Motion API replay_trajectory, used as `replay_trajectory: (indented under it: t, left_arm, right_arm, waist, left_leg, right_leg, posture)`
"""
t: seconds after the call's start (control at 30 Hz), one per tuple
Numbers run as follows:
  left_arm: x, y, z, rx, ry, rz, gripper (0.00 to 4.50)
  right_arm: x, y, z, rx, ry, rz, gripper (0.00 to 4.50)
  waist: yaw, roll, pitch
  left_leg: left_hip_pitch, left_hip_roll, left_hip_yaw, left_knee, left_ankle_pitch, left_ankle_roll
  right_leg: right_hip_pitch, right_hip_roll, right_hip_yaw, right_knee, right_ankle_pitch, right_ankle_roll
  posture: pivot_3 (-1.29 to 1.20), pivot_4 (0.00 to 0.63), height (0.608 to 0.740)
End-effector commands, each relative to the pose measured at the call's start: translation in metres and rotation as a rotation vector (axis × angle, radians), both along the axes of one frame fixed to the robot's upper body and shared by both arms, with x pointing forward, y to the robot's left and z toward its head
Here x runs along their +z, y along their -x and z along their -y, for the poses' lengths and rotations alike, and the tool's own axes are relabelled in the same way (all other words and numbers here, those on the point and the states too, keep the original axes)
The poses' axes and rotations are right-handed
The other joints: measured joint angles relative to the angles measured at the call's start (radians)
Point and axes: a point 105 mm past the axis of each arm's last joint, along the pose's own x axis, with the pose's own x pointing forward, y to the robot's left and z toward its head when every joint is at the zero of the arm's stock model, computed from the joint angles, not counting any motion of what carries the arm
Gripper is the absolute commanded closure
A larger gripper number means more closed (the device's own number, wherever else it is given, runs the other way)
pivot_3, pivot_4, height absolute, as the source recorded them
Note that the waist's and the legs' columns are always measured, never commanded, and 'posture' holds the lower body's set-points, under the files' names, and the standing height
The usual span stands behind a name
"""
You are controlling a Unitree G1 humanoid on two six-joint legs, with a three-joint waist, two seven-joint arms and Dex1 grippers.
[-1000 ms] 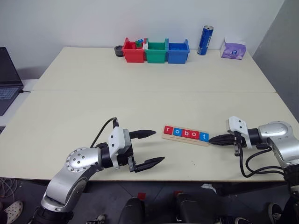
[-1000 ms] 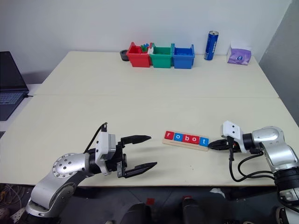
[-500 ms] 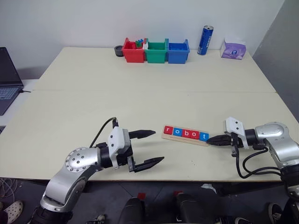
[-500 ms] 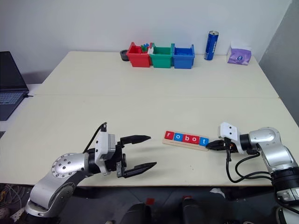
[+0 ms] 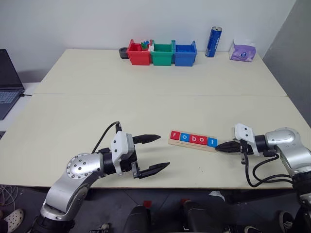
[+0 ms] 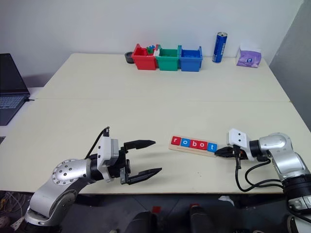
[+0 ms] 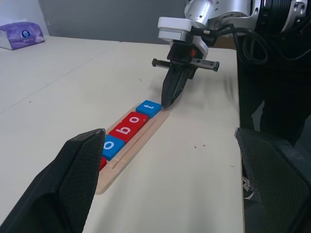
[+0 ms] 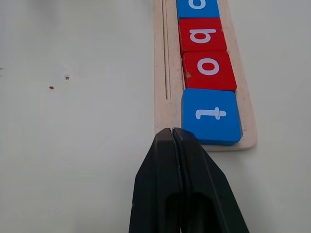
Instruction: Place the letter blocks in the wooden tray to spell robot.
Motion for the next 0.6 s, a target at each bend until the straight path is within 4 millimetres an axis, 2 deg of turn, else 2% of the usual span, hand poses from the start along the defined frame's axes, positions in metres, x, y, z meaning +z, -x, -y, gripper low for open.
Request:
replay_trajectory:
  t: [0.03,0.6]
  left_arm:
    - [0.0106,0.0045,0.0018,-0.023,0.011,0.042,0.00]
    - [0.0103,0.0044,0.0029,-0.024,0.012,0.039,0.00]
  right_arm:
    - [0.0084,-0.0047,-0.0018,0.007,-0.003,0.047,4.46]
    - [0.0133,-0.0083,-0.0001,-0.014,-0.020,0.065,4.46]
  waist:
    - [0.000,0.000,0.000]
    - [0.000,0.000,0.000]
  left_leg:
    - [0.000,0.000,0.000,0.000,0.000,0.000]
    - [0.000,0.000,0.000,0.000,0.000,0.000]
  right_leg:
    - [0.000,0.000,0.000,0.000,0.000,0.000]
    - [0.000,0.000,0.000,0.000,0.000,0.000]
  posture:
    - [0.00,0.150,0.740]
    - [0.00,0.150,0.740]
